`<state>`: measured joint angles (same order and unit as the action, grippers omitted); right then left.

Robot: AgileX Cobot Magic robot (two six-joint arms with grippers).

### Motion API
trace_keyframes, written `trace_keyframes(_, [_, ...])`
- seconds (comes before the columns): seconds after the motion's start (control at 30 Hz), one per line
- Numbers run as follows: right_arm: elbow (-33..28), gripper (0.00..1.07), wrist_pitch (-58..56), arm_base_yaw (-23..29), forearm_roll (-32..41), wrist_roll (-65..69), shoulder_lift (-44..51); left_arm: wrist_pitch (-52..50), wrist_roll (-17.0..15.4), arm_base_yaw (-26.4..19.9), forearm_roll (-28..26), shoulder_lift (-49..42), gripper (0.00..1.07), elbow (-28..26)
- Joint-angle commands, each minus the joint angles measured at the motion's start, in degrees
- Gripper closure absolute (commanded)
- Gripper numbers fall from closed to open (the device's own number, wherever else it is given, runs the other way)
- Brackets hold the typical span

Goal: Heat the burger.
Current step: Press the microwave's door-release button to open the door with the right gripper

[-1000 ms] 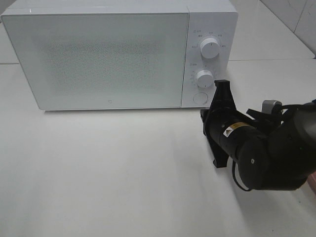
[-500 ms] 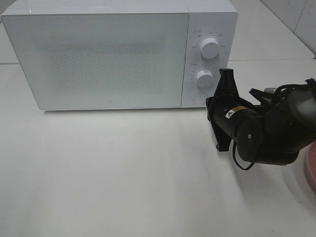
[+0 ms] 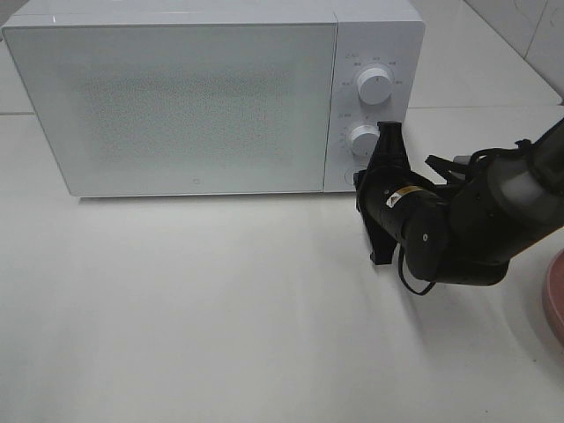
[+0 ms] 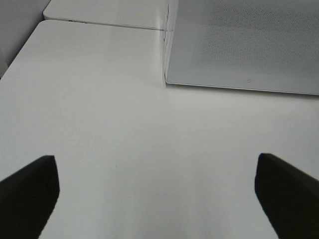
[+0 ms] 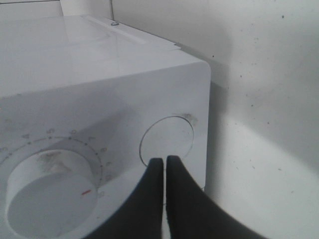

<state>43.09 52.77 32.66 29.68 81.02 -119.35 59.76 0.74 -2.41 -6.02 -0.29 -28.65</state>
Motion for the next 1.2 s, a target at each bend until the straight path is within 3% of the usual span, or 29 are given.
trace_keyframes(0.03, [1.38,1.07,-0.29,-0.80,-1.95,-0.11,-1.15,-0.52,0.06,-0.23,0.00,-1.09,0.07,0.11])
trace_keyframes(1.2, [6.65,1.07,4.81,-2.81,-2.23,0.80,-4.35,-0.52,0.06,-0.23,0.00,-1.09,0.07,0.11])
